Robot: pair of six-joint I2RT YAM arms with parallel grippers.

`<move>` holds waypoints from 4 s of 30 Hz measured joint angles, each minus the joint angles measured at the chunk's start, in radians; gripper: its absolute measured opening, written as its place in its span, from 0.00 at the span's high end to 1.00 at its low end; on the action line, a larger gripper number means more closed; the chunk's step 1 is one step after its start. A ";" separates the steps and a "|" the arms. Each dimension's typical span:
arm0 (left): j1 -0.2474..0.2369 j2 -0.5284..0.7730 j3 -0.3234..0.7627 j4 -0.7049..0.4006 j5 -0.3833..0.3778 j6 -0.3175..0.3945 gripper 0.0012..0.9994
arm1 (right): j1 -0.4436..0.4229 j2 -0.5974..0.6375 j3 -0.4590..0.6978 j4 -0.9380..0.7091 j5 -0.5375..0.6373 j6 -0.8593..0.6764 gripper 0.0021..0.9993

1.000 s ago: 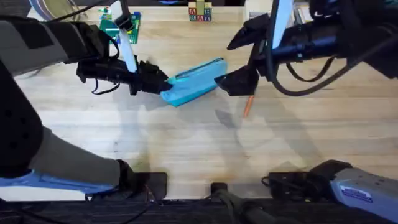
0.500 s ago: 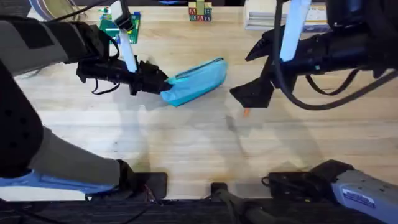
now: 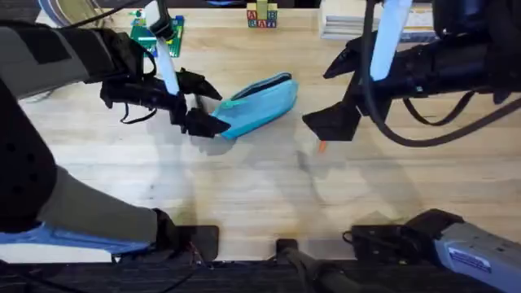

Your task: Unzip the bag, pick up the pens from the table one at a time and place them inside, then zip the bag closed.

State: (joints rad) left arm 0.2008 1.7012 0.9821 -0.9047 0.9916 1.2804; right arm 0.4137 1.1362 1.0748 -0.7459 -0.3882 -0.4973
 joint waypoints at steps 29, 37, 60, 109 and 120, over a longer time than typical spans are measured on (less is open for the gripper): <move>0.000 -0.386 0.000 -0.121 -0.124 0.016 0.00 | 0.000 0.000 0.000 0.005 0.000 0.000 0.00; 0.000 -0.522 0.000 -0.124 -0.216 -0.233 0.00 | 0.000 0.000 0.000 0.005 0.000 -0.025 0.00; 0.000 -0.684 0.000 -0.206 -0.365 -0.690 0.00 | 0.000 0.000 0.000 0.012 0.048 -0.243 0.97; 0.000 -0.684 0.000 -0.231 -0.368 -0.698 0.00 | -0.123 0.458 0.176 0.327 -0.205 -0.663 0.97; 0.000 -0.684 0.000 -0.231 -0.368 -0.698 0.00 | -0.123 0.522 0.176 0.246 -0.208 -0.694 0.97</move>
State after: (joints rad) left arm 0.2008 1.0172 0.9821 -1.1355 0.6235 0.5825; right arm 0.2905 1.6583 1.2507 -0.5004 -0.5963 -1.1908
